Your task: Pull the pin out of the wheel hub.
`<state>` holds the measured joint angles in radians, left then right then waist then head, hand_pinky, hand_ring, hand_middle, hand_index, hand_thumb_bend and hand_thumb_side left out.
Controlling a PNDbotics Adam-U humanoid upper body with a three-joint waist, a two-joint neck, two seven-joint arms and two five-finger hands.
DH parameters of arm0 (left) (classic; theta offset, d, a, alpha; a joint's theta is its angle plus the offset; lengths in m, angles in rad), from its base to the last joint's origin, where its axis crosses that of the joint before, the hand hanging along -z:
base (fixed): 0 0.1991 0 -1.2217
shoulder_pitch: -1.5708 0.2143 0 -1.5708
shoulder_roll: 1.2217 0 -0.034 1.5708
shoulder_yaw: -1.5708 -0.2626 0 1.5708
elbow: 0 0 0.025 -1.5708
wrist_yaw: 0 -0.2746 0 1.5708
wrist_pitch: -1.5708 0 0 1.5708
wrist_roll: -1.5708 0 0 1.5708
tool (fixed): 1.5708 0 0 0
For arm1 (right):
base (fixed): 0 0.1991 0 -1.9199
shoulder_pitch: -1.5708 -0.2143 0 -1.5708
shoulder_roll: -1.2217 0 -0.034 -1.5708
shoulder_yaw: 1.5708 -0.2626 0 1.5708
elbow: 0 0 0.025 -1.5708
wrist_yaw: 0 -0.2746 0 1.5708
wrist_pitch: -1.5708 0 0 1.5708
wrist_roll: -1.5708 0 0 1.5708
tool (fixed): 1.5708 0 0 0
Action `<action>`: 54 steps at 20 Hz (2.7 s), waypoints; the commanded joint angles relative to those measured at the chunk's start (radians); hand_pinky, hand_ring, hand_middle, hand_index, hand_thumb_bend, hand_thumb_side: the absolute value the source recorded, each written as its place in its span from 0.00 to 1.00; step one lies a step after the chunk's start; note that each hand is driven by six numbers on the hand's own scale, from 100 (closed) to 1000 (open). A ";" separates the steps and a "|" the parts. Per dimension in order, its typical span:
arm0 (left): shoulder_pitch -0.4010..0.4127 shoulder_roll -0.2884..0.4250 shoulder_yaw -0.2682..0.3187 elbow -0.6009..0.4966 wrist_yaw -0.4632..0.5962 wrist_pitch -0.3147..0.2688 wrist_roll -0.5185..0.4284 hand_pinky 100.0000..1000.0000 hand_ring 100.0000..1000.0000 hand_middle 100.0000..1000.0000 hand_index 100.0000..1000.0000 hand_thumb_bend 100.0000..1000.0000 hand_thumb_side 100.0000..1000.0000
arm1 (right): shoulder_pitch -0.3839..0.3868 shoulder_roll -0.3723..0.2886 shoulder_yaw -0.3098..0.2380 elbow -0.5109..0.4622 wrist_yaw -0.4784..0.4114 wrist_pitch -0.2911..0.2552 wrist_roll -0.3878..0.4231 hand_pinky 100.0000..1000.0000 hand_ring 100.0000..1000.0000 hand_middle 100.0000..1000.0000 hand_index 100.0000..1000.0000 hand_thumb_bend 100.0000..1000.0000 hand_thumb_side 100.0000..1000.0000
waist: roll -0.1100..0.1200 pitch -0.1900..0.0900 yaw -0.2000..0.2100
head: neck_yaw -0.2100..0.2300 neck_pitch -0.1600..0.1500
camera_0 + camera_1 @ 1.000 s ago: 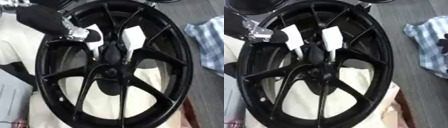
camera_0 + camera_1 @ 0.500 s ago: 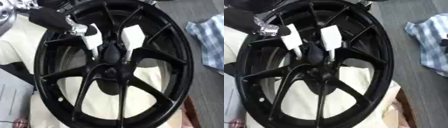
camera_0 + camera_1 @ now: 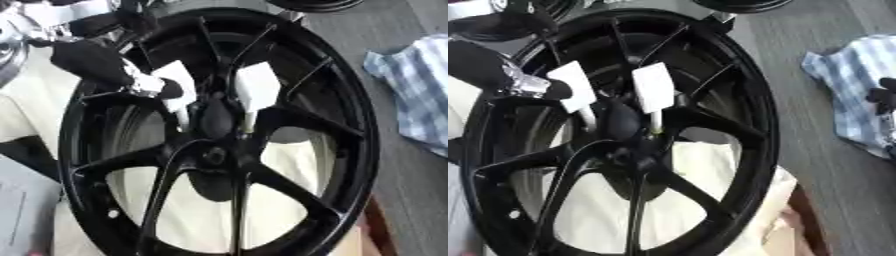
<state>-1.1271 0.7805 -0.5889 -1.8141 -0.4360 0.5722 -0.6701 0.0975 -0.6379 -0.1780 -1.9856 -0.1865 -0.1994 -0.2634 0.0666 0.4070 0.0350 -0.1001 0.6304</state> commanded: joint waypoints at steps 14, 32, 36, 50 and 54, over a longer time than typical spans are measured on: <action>-0.053 -0.040 -0.034 0.039 -0.126 0.140 -0.237 0.84 0.72 0.52 0.72 0.58 0.53 | -0.003 -0.017 -0.001 -0.014 0.007 0.031 0.001 0.98 0.81 0.57 0.76 0.00 0.53 | 0.021 -0.018 0.005 | 0.000 -0.006; -0.065 -0.062 -0.063 0.065 -0.150 0.102 -0.237 0.80 0.67 0.44 0.64 0.51 0.40 | -0.009 -0.027 -0.001 -0.014 0.001 0.045 -0.002 0.98 0.81 0.57 0.76 0.00 0.54 | 0.038 -0.023 0.020 | 0.014 -0.005; -0.067 -0.071 -0.069 0.067 -0.138 0.099 -0.237 0.79 0.66 0.45 0.65 0.52 0.42 | -0.013 -0.028 0.001 -0.014 -0.001 0.047 0.001 0.98 0.81 0.57 0.76 0.00 0.55 | 0.038 -0.021 0.020 | 0.019 -0.006; -0.078 -0.084 -0.076 0.065 -0.124 0.115 -0.237 0.77 0.63 0.39 0.58 0.43 0.33 | -0.016 -0.022 0.003 -0.014 0.006 0.056 0.000 0.98 0.81 0.57 0.76 0.00 0.55 | 0.038 -0.015 0.014 | 0.027 -0.011; -0.082 -0.092 -0.072 0.065 -0.115 0.128 -0.237 0.77 0.61 0.38 0.57 0.38 0.34 | -0.016 -0.022 0.007 -0.014 0.008 0.058 0.003 0.98 0.81 0.57 0.76 0.00 0.56 | 0.037 -0.014 0.012 | 0.030 -0.015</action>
<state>-1.1880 0.6762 -0.6740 -1.7430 -0.5540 0.5133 -0.7291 0.0869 -0.6380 -0.1659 -1.9856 -0.1849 -0.1439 -0.2605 0.1094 0.4091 0.0487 -0.0731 0.6301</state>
